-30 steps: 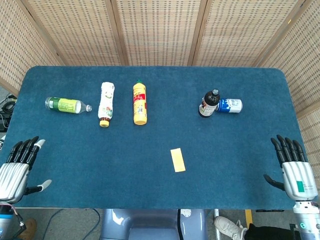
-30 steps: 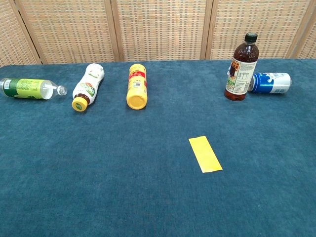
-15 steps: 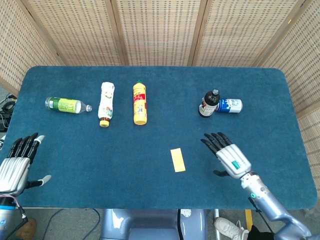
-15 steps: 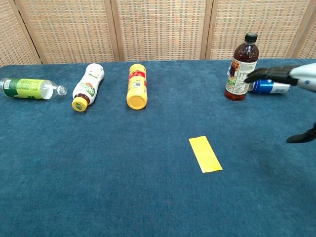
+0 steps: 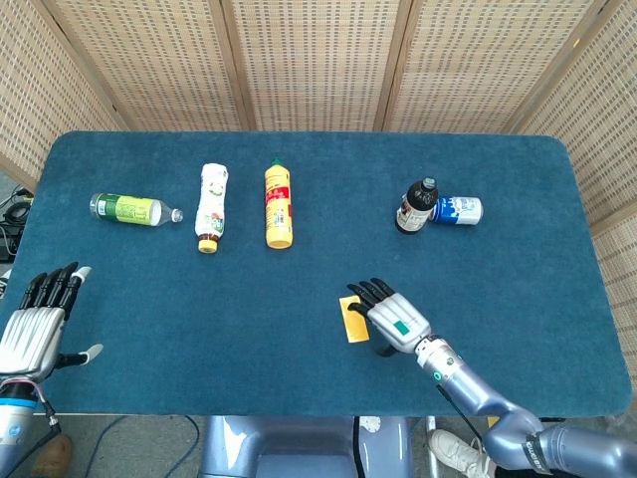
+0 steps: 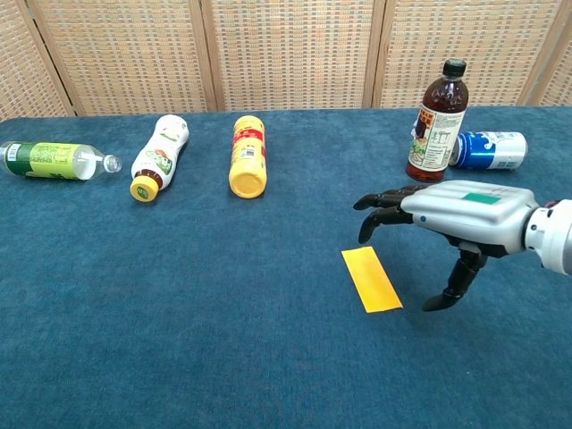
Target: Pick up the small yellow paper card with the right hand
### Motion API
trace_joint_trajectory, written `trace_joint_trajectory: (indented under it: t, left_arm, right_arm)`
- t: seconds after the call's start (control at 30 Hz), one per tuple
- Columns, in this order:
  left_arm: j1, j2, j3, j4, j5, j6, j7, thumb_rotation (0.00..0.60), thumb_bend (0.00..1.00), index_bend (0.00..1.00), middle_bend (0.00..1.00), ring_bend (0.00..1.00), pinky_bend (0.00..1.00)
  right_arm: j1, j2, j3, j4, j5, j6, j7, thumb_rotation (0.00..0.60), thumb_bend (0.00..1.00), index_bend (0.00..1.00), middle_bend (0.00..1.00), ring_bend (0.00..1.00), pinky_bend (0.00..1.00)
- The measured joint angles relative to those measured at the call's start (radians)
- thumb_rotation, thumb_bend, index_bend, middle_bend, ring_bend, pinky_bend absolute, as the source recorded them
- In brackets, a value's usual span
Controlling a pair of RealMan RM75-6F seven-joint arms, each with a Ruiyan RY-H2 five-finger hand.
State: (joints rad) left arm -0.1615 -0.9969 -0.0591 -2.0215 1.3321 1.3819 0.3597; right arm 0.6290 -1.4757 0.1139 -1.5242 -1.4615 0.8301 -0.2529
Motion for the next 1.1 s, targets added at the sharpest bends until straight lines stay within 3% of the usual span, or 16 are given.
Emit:
trace_joint_trajectory:
  t: [0.57,1.1]
  left_arm:
    - [-0.010,-0.011,0.006,0.000,-0.012,-0.004,0.019,0.600,0.00,0.00,0.00,0.00,0.00]
    - [-0.014,0.000,0.007,0.000,-0.014,-0.005,-0.004,0.600,0.00,0.00,0.00,0.00,0.00]
  right_arm:
    - [0.038,-0.142,-0.019,0.127,0.054,0.023,-0.085,0.600,0.15,0.24,0.00,0.00,0.00]
    - [0.063,-0.203,-0.013,0.207,0.096,0.032,-0.117,0.600,0.15,0.24,0.00,0.00,0.00]
